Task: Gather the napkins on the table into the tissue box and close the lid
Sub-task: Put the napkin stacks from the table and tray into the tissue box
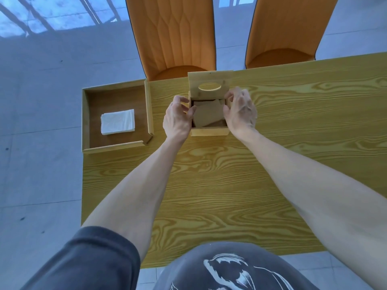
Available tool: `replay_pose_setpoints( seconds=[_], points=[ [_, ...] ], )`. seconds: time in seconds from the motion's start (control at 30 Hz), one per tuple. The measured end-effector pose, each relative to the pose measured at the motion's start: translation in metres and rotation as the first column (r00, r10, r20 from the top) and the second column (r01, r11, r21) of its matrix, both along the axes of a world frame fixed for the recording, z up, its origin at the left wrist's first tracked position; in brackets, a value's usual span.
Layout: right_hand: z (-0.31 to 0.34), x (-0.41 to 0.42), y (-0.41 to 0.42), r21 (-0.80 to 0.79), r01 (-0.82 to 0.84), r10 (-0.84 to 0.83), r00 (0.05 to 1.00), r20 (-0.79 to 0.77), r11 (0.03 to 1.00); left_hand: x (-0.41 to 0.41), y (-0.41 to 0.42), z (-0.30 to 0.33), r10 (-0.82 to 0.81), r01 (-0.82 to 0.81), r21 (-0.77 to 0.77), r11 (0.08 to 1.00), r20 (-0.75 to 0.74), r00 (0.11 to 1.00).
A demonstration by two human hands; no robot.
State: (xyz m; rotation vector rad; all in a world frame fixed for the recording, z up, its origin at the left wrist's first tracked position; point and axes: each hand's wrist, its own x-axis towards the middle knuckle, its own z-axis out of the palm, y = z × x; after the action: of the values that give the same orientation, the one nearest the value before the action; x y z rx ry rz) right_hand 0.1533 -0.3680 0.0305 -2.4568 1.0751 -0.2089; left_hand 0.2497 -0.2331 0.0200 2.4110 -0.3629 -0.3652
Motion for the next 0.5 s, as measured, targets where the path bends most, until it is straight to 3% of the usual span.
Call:
replay_pose_setpoints(
  seconds=[0.13, 0.3, 0.5],
  points=[
    [0.001, -0.005, 0.004, -0.005, -0.005, 0.006, 0.998, 0.06, 1.0, 0.001, 0.008, 0.005, 0.002, -0.002, -0.018, 1.0, -0.006, 1.0],
    [0.012, 0.001, 0.036, -0.064, -0.121, 0.132, 0.968, 0.214, 0.991, 0.012, 0.044, 0.011, 0.056, -0.056, -0.014, 0.998, 0.03, 0.998],
    [0.018, 0.042, 0.097, 0.022, -0.278, 0.257, 0.913, 0.316, 0.96, 0.044, 0.117, 0.019, 0.206, -0.209, 0.057, 0.976, 0.06, 0.977]
  ],
)
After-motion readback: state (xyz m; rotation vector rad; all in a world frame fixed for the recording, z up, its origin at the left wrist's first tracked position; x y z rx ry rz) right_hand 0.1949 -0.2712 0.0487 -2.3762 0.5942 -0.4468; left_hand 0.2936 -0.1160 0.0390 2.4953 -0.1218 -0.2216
